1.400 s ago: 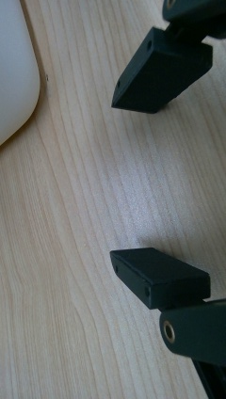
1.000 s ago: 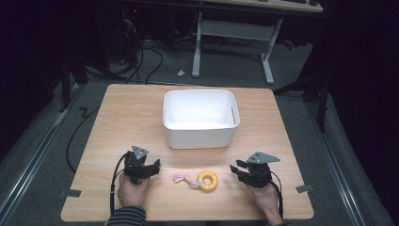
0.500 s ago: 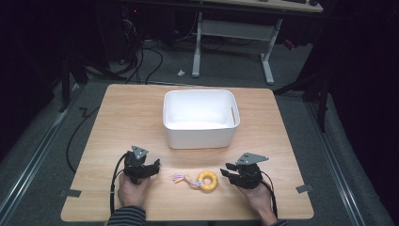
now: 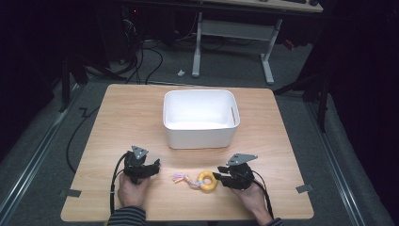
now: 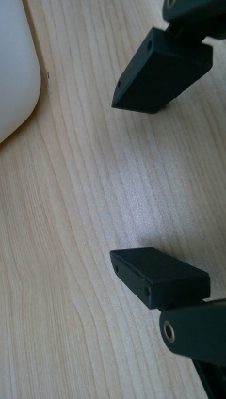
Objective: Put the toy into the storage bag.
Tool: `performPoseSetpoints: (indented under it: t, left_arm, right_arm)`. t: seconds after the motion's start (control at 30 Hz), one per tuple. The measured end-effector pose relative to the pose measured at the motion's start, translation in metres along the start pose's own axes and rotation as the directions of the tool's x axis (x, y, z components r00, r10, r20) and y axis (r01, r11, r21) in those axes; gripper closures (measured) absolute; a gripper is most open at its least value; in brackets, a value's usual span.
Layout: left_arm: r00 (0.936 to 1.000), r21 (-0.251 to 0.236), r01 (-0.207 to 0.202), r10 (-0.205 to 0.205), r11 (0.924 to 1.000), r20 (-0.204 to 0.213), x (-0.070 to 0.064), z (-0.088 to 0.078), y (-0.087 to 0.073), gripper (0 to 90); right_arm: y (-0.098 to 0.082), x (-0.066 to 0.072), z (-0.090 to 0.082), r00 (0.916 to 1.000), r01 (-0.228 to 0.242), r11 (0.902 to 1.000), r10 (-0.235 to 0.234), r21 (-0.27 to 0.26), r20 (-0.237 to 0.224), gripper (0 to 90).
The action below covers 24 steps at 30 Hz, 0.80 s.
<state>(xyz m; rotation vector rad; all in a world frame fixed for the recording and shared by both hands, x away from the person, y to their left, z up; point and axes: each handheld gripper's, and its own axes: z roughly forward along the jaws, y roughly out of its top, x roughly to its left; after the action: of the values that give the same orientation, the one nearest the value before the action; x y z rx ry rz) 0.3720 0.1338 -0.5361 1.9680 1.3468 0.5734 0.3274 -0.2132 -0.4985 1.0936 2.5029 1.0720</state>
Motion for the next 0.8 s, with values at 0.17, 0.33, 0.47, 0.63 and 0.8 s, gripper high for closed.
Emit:
performPoseSetpoints:
  t: [0.17, 0.33, 0.47, 0.63, 0.8]
  left_arm:
    - [1.0, 0.0, 0.0, 0.0, 1.0, 0.0, 0.0, 0.0, 0.0, 23.3]
    - [1.0, 0.001, 0.0, 0.0, 1.0, 0.001, 0.0, 0.0, 0.0, 23.3]
    - [1.0, 0.001, -0.001, 0.001, 1.0, 0.001, 0.0, 0.0, 0.0, 23.3]
    - [1.0, 0.001, -0.001, 0.001, 1.0, 0.001, 0.0, 0.0, 0.0, 23.3]
    - [1.0, 0.0, 0.0, 0.0, 1.0, -0.001, 0.0, 0.0, 0.0, 23.3]
  right_arm:
    - [0.003, 0.006, 0.006, 0.9996, 0.026, 0.9995, -0.026, 0.017, 0.012, 62.8]
    - [0.006, 0.009, 0.017, 0.9992, 0.039, 0.9981, -0.039, 0.047, 0.01, 62.2]
    - [0.006, 0.01, 0.021, 0.9988, 0.044, 0.9968, -0.045, 0.067, 0.019, 61.2]
    - [0.006, 0.01, 0.024, 0.9981, 0.051, 0.9952, -0.054, 0.083, 0.03, 60.8]
    - [0.006, 0.011, 0.03, 0.9972, 0.063, 0.9913, -0.067, 0.116, 0.032, 60.8]
